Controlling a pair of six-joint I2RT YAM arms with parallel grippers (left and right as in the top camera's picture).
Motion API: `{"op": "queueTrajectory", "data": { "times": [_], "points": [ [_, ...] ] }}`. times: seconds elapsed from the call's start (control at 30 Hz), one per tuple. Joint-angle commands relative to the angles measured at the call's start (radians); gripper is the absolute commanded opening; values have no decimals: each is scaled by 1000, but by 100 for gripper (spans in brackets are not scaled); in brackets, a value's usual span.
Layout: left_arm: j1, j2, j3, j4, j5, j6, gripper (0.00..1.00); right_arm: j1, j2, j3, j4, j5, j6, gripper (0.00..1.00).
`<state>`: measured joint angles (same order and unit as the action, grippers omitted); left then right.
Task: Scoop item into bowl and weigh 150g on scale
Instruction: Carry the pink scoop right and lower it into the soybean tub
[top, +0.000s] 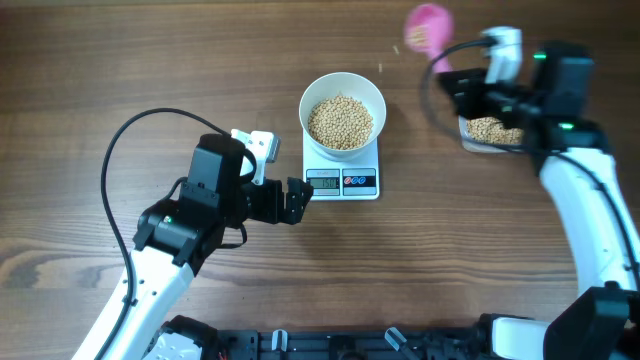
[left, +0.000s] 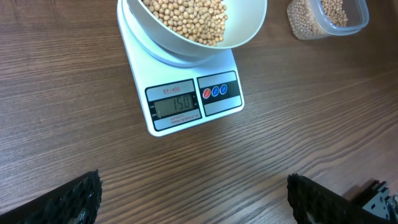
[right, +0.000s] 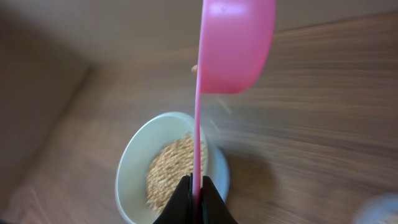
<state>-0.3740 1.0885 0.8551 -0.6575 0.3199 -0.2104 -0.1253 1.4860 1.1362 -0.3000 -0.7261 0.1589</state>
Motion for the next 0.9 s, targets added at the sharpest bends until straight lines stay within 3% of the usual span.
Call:
{"op": "queueTrajectory", "data": {
  "times": [0.0, 0.17, 0.37, 0.7, 0.87],
  "points": [
    [-4, 0, -4, 3, 4, 16, 100, -147, -39, 23, -2, -171, 97, 4],
    [-4, 0, -4, 3, 4, 16, 100, -318, -39, 23, -4, -276, 179, 4],
    [-4, 0, -4, 3, 4, 16, 100, -385, -39, 23, -108, -277, 213, 4],
    [-4, 0, -4, 3, 4, 16, 100, -387, -39, 23, -291, -114, 142, 4],
    [-4, 0, -4, 3, 4, 16, 100, -387, -39, 23, -415, 19, 6, 4]
  ]
}}
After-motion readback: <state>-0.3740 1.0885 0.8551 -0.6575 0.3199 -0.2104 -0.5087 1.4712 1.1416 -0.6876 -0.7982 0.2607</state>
